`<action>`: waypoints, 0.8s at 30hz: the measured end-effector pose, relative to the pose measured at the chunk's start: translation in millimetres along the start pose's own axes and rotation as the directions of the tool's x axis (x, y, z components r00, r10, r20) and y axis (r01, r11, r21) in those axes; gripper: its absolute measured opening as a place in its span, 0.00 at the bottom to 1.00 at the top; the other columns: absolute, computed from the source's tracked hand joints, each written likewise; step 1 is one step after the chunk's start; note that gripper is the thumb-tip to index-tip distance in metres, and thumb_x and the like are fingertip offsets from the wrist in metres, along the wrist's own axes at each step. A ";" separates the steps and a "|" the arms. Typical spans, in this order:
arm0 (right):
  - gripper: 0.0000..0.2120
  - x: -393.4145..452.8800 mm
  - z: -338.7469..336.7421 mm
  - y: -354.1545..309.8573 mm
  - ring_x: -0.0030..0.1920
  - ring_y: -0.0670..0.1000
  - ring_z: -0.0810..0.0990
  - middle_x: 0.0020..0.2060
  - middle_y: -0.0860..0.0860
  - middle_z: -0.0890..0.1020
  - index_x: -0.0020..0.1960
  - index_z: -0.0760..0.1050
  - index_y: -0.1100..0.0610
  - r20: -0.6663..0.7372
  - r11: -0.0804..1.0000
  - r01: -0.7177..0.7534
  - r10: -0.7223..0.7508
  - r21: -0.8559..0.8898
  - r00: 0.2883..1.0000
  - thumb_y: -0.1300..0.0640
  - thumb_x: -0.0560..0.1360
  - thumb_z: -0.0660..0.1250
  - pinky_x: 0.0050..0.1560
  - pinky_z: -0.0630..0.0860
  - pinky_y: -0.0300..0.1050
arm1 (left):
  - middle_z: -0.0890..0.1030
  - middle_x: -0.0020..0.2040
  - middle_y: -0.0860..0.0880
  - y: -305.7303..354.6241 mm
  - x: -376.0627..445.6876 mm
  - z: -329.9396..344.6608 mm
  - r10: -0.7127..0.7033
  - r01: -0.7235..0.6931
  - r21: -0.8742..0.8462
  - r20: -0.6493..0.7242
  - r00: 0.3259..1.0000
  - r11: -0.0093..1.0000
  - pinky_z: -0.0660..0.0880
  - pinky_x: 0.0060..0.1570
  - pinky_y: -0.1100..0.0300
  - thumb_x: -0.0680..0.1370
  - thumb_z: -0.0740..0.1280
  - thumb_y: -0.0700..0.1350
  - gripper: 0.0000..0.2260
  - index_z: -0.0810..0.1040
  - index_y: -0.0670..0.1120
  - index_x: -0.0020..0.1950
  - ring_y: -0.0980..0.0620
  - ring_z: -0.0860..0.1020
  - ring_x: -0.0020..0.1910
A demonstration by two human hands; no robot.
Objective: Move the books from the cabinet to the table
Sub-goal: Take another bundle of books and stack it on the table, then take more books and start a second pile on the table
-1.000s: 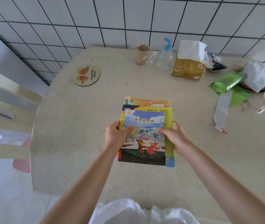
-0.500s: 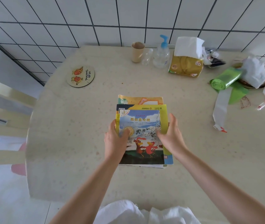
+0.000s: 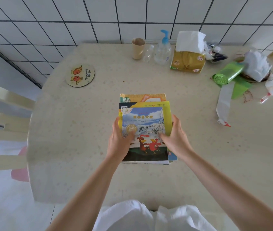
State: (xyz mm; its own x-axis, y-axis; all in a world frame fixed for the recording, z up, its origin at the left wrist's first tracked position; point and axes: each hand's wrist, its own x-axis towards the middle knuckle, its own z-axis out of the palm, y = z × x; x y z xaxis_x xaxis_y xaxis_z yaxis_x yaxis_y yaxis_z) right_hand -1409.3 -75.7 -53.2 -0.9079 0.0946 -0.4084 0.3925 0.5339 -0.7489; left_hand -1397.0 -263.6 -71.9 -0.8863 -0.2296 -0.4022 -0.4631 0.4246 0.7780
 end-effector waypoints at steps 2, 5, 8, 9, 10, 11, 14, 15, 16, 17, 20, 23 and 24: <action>0.36 -11.3 -0.8 3.1 0.65 0.55 0.73 0.67 0.52 0.71 0.76 0.50 0.51 -0.007 1.000 -0.005 0.005 -0.014 1.000 0.57 0.75 0.66 0.61 0.74 0.51 | 0.75 0.53 0.59 1.0 -2.7 -6.4 -0.001 0.001 -0.026 -0.006 1.000 1.000 0.74 0.39 0.64 0.78 0.67 0.52 0.23 0.61 0.57 0.70 0.62 0.78 0.48; 0.36 -33.1 -1.2 10.0 0.67 0.56 0.70 0.70 0.53 0.69 0.77 0.48 0.55 -0.032 0.999 -0.026 0.025 -0.044 0.999 0.56 0.76 0.65 0.64 0.69 0.50 | 0.73 0.65 0.53 0.7 -12.6 -14.0 0.084 -0.079 0.094 -0.052 0.995 0.992 0.71 0.57 0.56 0.78 0.65 0.57 0.28 0.60 0.51 0.74 0.51 0.72 0.64; 0.35 -56.0 1.7 17.5 0.66 0.56 0.71 0.69 0.55 0.70 0.76 0.50 0.54 -0.104 0.998 -0.058 0.055 -0.025 0.993 0.57 0.76 0.65 0.62 0.71 0.50 | 0.72 0.69 0.49 -4.0 -25.9 -17.8 0.235 -0.217 0.200 -0.068 0.970 0.955 0.66 0.61 0.54 0.79 0.65 0.50 0.24 0.62 0.48 0.74 0.46 0.68 0.66; 0.34 -63.7 3.7 20.1 0.66 0.56 0.71 0.68 0.55 0.71 0.76 0.51 0.54 -0.132 0.997 -0.075 0.072 -0.012 0.989 0.57 0.76 0.65 0.60 0.71 0.48 | 0.72 0.68 0.48 -4.5 -32.4 -18.9 0.286 -0.265 0.220 -0.067 0.956 0.939 0.66 0.60 0.54 0.79 0.65 0.47 0.24 0.64 0.48 0.73 0.46 0.69 0.66; 0.34 -72.3 6.0 22.3 0.65 0.56 0.72 0.68 0.55 0.71 0.76 0.51 0.54 -0.162 0.996 -0.088 0.087 0.001 0.983 0.57 0.76 0.64 0.58 0.70 0.45 | 0.73 0.67 0.48 -6.2 -39.1 -19.6 0.346 -0.322 0.245 -0.065 0.936 0.915 0.67 0.59 0.55 0.78 0.66 0.45 0.23 0.65 0.47 0.72 0.46 0.69 0.65; 0.33 -80.7 8.4 24.1 0.64 0.56 0.73 0.67 0.55 0.72 0.76 0.52 0.54 -0.189 0.995 -0.099 0.100 0.015 0.977 0.58 0.76 0.64 0.56 0.70 0.44 | 0.74 0.65 0.47 -8.8 -45.5 -20.0 0.414 -0.384 0.274 -0.056 0.909 0.882 0.68 0.59 0.55 0.77 0.67 0.43 0.23 0.67 0.45 0.71 0.46 0.70 0.63; 0.33 -109.3 18.6 29.3 0.65 0.57 0.73 0.66 0.55 0.74 0.76 0.53 0.55 -0.255 0.993 -0.112 0.118 0.037 0.960 0.60 0.76 0.64 0.59 0.69 0.46 | 0.77 0.60 0.49 -18.0 -63.4 -20.9 0.542 -0.520 0.291 0.006 0.841 0.803 0.69 0.55 0.60 0.75 0.68 0.40 0.21 0.71 0.46 0.68 0.49 0.71 0.60; 0.32 -120.4 22.9 31.5 0.65 0.57 0.73 0.67 0.55 0.74 0.76 0.53 0.56 -0.277 0.991 -0.124 0.133 0.049 0.952 0.59 0.76 0.65 0.61 0.69 0.47 | 0.78 0.58 0.50 -21.2 -70.2 -20.5 0.564 -0.552 0.270 0.039 0.825 0.789 0.69 0.54 0.61 0.75 0.68 0.40 0.20 0.72 0.46 0.67 0.51 0.71 0.59; 0.32 -129.5 27.0 33.9 0.65 0.58 0.74 0.67 0.55 0.74 0.76 0.54 0.56 -0.295 0.989 -0.135 0.146 0.057 0.944 0.59 0.77 0.65 0.62 0.70 0.48 | 0.79 0.55 0.51 -23.8 -76.6 -19.4 0.580 -0.576 0.241 0.062 0.813 0.781 0.69 0.54 0.62 0.75 0.68 0.40 0.18 0.73 0.46 0.65 0.51 0.72 0.58; 0.30 -141.6 32.7 38.0 0.63 0.58 0.75 0.66 0.56 0.74 0.75 0.55 0.57 -0.323 0.986 -0.150 0.165 0.071 0.932 0.58 0.77 0.64 0.63 0.70 0.50 | 0.80 0.53 0.51 -28.0 -84.5 -18.2 0.594 -0.599 0.213 0.094 0.799 0.772 0.69 0.53 0.62 0.75 0.68 0.39 0.17 0.74 0.46 0.64 0.51 0.73 0.57; 0.27 -180.2 49.5 51.7 0.61 0.58 0.77 0.63 0.57 0.77 0.74 0.58 0.59 -0.424 0.978 -0.166 0.204 0.125 0.882 0.57 0.78 0.64 0.63 0.71 0.52 | 0.80 0.50 0.53 -42.4 -108.1 -13.4 0.607 -0.658 0.175 0.272 0.747 0.732 0.71 0.52 0.59 0.76 0.68 0.39 0.15 0.76 0.47 0.62 0.51 0.75 0.55; 0.26 -224.2 65.7 71.6 0.60 0.57 0.78 0.60 0.58 0.78 0.72 0.61 0.60 -0.519 0.959 -0.199 0.278 0.204 0.808 0.59 0.77 0.65 0.63 0.72 0.52 | 0.80 0.49 0.55 -56.3 -127.9 -1.0 0.555 -0.700 0.160 0.500 0.665 0.696 0.75 0.52 0.55 0.76 0.67 0.40 0.14 0.76 0.49 0.61 0.52 0.78 0.53; 0.26 -239.5 70.9 79.1 0.60 0.57 0.78 0.59 0.57 0.79 0.72 0.62 0.60 -0.542 0.948 -0.218 0.313 0.233 0.780 0.60 0.77 0.66 0.62 0.73 0.51 | 0.80 0.49 0.56 -59.8 -136.1 4.0 0.528 -0.714 0.163 0.567 0.633 0.681 0.75 0.52 0.56 0.76 0.67 0.41 0.13 0.76 0.50 0.61 0.53 0.78 0.52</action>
State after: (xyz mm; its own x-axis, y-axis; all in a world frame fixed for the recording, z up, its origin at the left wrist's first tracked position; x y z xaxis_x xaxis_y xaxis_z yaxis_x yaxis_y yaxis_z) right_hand -1150.4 -115.6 -51.6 -0.6653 0.6961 -0.2698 0.6040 0.2895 -0.7425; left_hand -1248.7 -254.3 -65.7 -0.8096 0.5751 -0.1173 0.3164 0.5960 0.7380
